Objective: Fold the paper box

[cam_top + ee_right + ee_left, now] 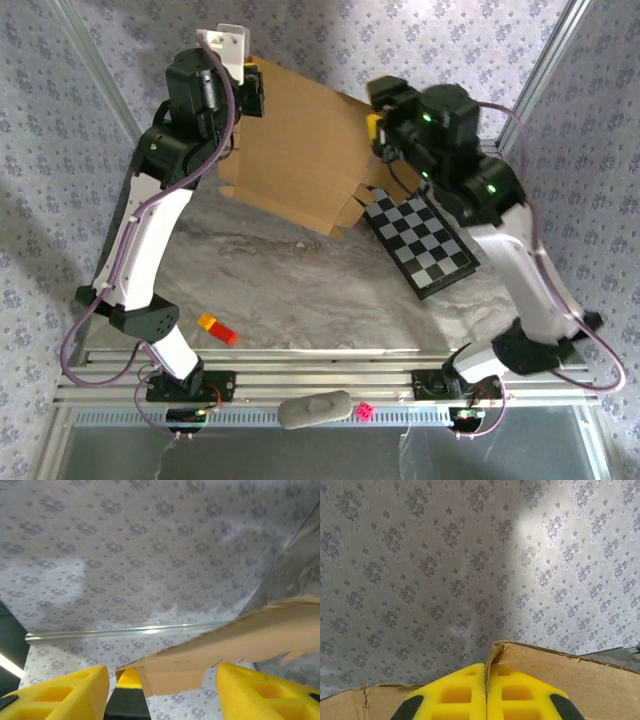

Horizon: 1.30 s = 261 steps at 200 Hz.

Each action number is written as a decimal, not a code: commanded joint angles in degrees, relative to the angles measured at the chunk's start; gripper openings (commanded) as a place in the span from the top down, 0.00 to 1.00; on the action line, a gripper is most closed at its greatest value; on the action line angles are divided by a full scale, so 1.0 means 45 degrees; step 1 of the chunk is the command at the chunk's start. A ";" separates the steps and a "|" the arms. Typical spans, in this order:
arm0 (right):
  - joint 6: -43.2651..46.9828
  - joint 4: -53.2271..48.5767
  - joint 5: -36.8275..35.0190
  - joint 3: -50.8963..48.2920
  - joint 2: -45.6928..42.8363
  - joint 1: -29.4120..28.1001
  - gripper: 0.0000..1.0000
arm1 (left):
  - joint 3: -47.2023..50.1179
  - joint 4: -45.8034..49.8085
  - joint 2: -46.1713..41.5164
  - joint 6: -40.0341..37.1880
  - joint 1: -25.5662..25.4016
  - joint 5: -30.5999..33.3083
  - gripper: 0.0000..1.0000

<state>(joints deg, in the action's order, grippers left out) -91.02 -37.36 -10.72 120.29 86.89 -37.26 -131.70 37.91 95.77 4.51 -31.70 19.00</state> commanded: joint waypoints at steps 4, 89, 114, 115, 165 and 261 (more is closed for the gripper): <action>-0.1550 -0.0635 0.1213 0.1459 0.0927 -0.0042 0.40 | 0.0281 -0.0056 -0.0619 0.0709 -0.0175 0.0621 1.00; -0.3391 -0.0777 0.0868 0.1389 0.1877 -0.0530 0.40 | 0.1613 -0.0353 -0.1600 0.1165 -0.0513 0.1207 1.00; -0.3659 -0.0477 0.0969 0.1024 0.1908 -0.0354 0.41 | 0.2097 -0.0620 -0.1923 0.1252 -0.0538 0.1139 1.00; -0.3649 -0.0472 0.0973 0.1024 0.1914 -0.0344 0.41 | 0.2117 -0.0636 -0.1944 0.1257 -0.0535 0.1134 1.00; 0.5019 0.2536 0.0769 0.1629 0.1219 -0.0430 0.44 | 0.2448 -0.0636 -0.2318 0.1193 -0.0533 0.1253 1.00; 2.4228 0.2843 0.4015 -0.1937 -0.1538 0.1440 0.34 | 0.2494 -0.0479 -0.2415 0.1087 -0.0548 0.1039 1.00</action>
<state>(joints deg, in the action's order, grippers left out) 5.89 -24.05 3.05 107.77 75.40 -34.81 -119.61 37.52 86.56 9.30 -33.56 23.59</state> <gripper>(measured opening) 0.664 0.054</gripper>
